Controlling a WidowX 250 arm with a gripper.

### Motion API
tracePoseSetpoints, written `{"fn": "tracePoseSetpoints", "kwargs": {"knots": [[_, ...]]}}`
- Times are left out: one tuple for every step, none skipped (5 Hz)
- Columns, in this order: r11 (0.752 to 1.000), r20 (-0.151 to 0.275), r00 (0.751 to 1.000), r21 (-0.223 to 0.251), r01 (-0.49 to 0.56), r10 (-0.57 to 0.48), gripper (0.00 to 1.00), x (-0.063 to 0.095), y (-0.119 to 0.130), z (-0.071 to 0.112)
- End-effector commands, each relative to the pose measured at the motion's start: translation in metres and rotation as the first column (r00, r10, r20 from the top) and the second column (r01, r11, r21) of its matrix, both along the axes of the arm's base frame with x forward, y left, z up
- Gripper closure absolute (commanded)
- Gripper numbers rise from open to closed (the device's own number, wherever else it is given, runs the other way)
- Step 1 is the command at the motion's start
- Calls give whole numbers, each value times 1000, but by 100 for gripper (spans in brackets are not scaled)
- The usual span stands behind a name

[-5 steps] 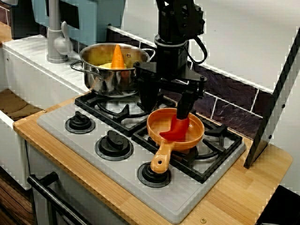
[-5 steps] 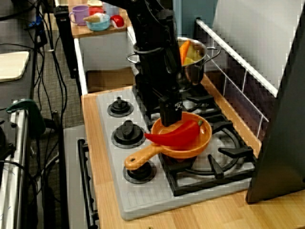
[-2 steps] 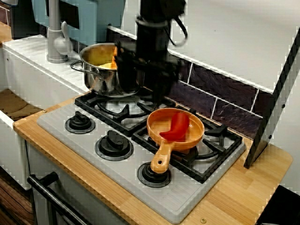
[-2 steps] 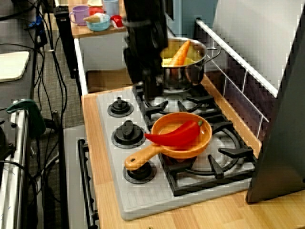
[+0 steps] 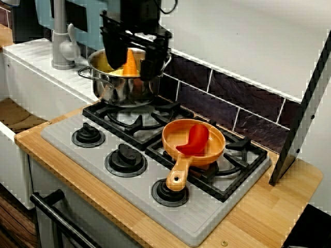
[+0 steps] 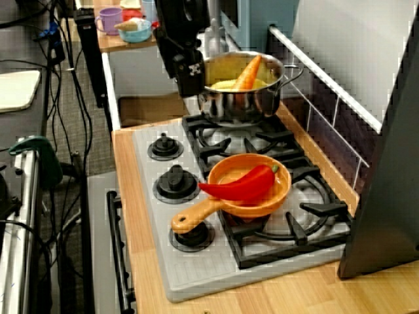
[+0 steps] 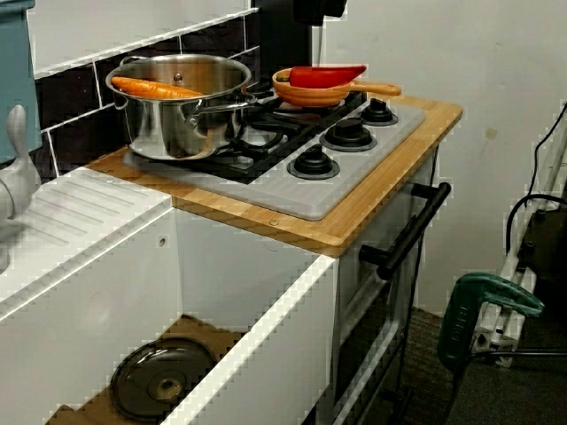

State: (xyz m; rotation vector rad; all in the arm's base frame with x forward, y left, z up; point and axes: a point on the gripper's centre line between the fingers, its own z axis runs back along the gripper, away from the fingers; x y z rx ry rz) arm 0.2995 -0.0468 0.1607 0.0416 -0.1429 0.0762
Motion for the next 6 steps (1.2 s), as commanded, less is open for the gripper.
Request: {"fn": "tracePoseSetpoints", "kwargs": {"knots": [[917, 33, 919, 89, 389, -394, 0, 17, 30, 13], [804, -10, 813, 142, 577, -582, 0, 26, 33, 5], [733, -41, 748, 176, 658, -662, 0, 32, 33, 0], [674, -10, 692, 218, 706, -721, 0, 33, 33, 0], [688, -11, 706, 217, 693, -708, 0, 45, 36, -7], [729, 19, 745, 224, 647, -667, 0, 52, 39, -10]]}}
